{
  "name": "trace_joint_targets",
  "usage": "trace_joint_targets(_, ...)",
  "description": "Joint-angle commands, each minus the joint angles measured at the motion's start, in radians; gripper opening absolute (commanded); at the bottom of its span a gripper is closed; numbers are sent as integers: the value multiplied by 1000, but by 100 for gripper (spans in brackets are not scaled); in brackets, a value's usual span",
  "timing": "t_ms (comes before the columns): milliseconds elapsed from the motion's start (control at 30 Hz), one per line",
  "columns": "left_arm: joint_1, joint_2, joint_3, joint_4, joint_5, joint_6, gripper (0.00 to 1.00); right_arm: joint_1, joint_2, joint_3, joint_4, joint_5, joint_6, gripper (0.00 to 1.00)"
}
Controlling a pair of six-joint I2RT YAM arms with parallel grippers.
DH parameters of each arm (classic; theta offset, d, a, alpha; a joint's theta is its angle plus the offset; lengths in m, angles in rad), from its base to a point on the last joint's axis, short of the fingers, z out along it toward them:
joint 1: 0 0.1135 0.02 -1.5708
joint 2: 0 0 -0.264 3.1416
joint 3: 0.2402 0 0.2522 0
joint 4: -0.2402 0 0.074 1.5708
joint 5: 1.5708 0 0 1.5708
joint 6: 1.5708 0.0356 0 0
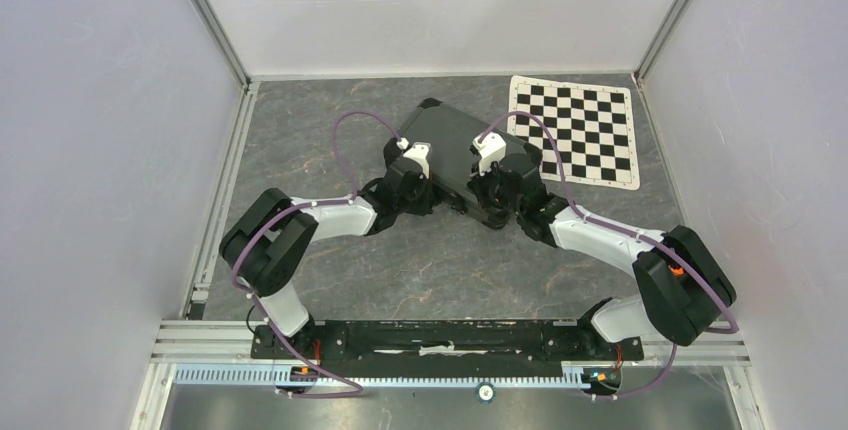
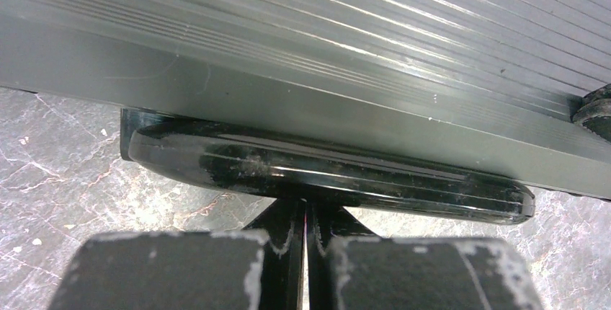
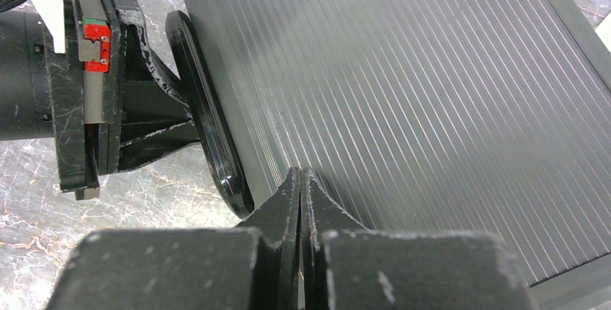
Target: Pack up texas hold em set
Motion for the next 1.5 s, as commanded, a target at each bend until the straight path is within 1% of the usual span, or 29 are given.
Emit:
trace_joint_targets(0, -2, 80, -11, 77, -61, 58, 2, 20, 43, -72, -222, -70, 20, 0)
trace_joint_targets(133, -14, 81, -34, 96, -93, 72, 2, 20, 50, -72, -217, -76, 20, 0)
trace_joint_targets(267, -16, 101, -82, 210, -98, 77, 2, 20, 54, -74, -211, -83, 21, 0)
trace_joint_targets(400, -16, 112, -107, 272, -121, 93, 2, 20, 51, -80, -208, -84, 22, 0)
trace_joint_targets(600, -17, 151, -132, 387, -109, 107, 2, 20, 48, -89, -200, -92, 25, 0)
trace_joint_targets(733, -16, 178, -190, 536, -123, 107, 2, 20, 40, -94, -198, -95, 24, 0)
trace_joint_targets(800, -17, 183, -200, 573, -126, 109, 2, 20, 38, -95, -198, -95, 24, 0)
trace_joint_targets(1100, -16, 176, -197, 588, -131, 109, 2, 20, 46, -95, -194, -107, 27, 0)
trace_joint_targets(1300, -16, 194, -161, 607, -62, 98, 2, 20, 40, -104, -195, -108, 27, 0)
trace_joint_targets(1367, -16, 174, -163, 590, -69, 91, 2, 20, 37, -106, -197, -108, 27, 0)
trace_joint_targets(1467, -16, 98, -185, 513, -124, 80, 2, 20, 26, -112, -195, -107, 27, 0)
